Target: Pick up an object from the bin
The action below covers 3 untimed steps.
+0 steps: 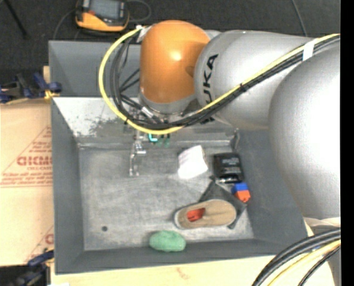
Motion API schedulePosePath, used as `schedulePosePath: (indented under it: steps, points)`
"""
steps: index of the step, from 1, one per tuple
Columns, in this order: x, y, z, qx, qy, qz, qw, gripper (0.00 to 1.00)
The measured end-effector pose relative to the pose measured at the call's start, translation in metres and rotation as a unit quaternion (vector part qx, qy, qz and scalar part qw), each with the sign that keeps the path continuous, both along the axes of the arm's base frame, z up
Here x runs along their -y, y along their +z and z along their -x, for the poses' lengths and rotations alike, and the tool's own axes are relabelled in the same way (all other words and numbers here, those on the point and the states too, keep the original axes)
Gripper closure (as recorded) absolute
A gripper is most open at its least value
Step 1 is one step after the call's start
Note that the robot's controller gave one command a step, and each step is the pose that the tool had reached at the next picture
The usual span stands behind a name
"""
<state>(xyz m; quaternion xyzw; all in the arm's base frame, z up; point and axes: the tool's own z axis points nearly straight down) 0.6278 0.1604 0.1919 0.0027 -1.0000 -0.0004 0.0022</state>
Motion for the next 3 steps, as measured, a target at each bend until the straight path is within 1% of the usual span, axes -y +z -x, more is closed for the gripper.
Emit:
schedulePosePath:
  steps: [1, 2, 3]
  points:
    - [0.001, 0.006, -0.002, 0.0043, -0.002, -0.001, 1.0, 0.0]
    - [-0.024, -0.066, -0.018, 0.0064, -0.044, -0.001, 0.999, 0.0]
    - [-0.026, -0.1, 0.055, 0.0041, -0.002, 0.001, 1.0, 0.0]
